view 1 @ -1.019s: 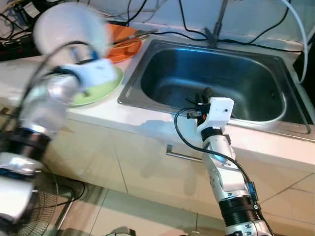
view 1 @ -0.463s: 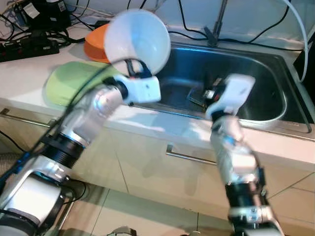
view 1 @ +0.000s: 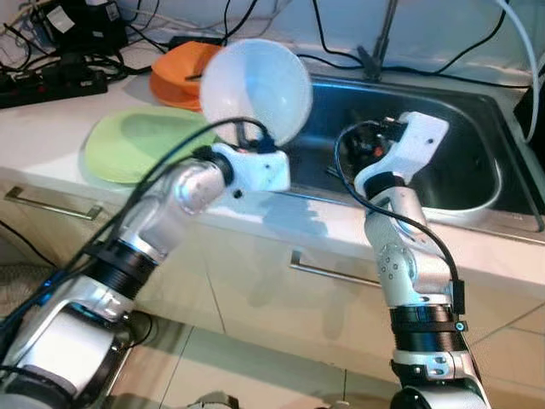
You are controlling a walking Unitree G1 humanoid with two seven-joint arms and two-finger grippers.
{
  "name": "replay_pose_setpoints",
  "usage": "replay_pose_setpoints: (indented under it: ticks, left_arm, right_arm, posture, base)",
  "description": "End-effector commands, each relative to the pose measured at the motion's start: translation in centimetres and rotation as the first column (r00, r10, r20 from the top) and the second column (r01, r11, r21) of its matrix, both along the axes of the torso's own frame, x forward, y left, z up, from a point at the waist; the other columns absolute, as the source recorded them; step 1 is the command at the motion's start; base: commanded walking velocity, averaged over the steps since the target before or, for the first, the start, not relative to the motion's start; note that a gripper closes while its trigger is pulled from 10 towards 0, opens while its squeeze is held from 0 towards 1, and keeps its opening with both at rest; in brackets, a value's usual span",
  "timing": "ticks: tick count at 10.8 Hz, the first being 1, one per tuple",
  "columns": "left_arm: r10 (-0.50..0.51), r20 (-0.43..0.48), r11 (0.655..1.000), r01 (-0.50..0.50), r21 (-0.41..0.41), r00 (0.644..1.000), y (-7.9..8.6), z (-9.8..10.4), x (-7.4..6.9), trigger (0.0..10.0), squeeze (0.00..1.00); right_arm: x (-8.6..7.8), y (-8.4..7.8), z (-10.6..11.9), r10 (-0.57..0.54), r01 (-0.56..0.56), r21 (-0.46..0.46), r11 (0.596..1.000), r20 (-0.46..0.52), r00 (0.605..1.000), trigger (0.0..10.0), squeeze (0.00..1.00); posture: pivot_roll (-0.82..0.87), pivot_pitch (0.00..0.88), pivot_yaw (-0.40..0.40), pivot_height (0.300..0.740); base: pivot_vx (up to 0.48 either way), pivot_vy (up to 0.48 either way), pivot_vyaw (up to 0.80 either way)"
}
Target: Kitchen organization
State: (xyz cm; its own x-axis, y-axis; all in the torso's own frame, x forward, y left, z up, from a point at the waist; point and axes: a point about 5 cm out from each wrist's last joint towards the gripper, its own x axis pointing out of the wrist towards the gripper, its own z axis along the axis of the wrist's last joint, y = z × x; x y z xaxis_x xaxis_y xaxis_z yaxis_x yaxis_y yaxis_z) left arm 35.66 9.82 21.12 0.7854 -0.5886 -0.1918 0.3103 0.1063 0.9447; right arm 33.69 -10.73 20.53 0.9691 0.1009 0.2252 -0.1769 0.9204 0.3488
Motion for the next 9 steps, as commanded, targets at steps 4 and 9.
replay_pose_setpoints:
  ticks: [4, 9]
  left_arm:
    - [-0.085, -0.004, 0.996, 0.085, 0.009, 0.996, -1.6, -0.2, -0.9, 10.0, 0.00]
    - [-0.153, 0.005, 0.988, 0.153, -0.022, 0.988, -2.7, 0.2, -1.7, 10.0, 0.00]
  right_arm:
    - [-0.4, 1.8, 1.4, 0.135, -0.136, 0.020, 0.991, 0.023, 0.991, 10.0, 0.00]
    - [-0.5, 2.3, 1.0, 0.167, -0.167, 0.012, 0.986, -0.002, 0.986, 10.0, 0.00]
  posture:
    - [-0.07, 0.000, 0.034, 0.740]
    - [-0.06, 0.000, 0.033, 0.740]
  base:
    - [0.000, 0.000, 0.00]
    - [0.000, 0.000, 0.00]
